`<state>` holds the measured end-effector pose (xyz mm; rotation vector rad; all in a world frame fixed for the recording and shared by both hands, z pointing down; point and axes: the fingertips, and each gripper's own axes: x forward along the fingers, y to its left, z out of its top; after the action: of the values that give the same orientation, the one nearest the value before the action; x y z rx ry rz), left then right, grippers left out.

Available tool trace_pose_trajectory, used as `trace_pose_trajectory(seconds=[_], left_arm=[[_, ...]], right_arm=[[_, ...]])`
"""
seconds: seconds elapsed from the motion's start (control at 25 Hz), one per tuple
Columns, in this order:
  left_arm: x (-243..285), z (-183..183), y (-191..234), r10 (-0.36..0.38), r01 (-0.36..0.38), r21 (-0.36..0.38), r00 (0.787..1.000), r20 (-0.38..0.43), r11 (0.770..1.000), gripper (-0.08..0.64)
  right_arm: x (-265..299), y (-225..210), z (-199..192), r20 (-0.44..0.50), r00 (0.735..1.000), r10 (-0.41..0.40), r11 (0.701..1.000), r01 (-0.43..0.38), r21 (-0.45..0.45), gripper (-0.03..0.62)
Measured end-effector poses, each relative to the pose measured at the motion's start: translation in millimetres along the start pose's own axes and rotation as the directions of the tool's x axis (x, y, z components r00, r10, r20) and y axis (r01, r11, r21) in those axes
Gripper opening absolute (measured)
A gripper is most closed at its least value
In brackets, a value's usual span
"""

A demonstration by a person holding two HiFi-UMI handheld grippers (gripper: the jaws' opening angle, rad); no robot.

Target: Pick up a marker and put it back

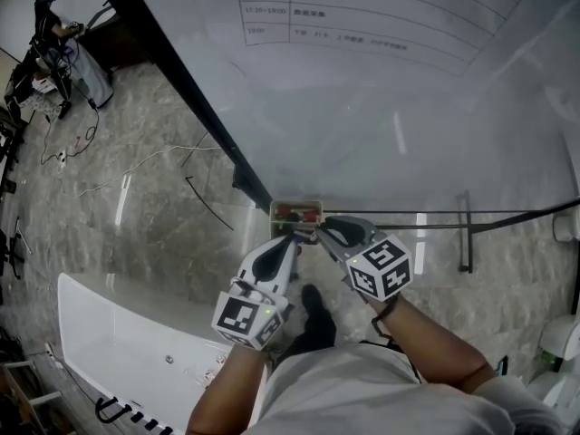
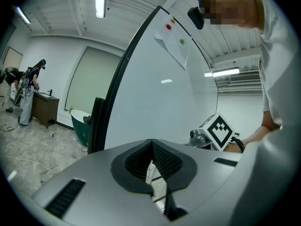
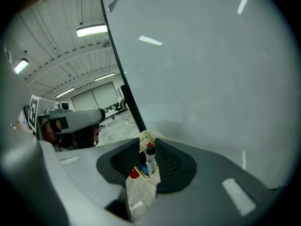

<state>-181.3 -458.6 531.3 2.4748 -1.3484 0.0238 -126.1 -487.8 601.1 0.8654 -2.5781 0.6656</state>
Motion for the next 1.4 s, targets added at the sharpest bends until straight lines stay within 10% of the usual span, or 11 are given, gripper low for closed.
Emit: trace_pose_trajectory(seconds=[0.48, 0.76, 1.4], left_arm=[[-24.7, 58.6, -86.6, 0.015, -0.020, 0.060, 0.996, 0.091, 0.998, 0.005], [-43.7, 116.6, -127.8, 0.052, -0.069, 0.132, 0.990, 0.132, 0.989, 0.005], [-50.1, 149.6, -171.1, 0.020, -0.053, 0.171, 0.982, 0.188, 0.984, 0.005]], right_arm=[[-118.4, 40.3, 69.7, 0.197, 0.980, 0.020, 0.994, 0.002, -0.106, 0.012], [-185.7, 100.0, 123.5, 0.375, 0.915, 0.147, 0.966, -0.052, -0.253, 0.003], [-231.9, 116.8, 140.9, 0.431, 0.893, 0.131, 0.956, 0.002, -0.294, 0.002]])
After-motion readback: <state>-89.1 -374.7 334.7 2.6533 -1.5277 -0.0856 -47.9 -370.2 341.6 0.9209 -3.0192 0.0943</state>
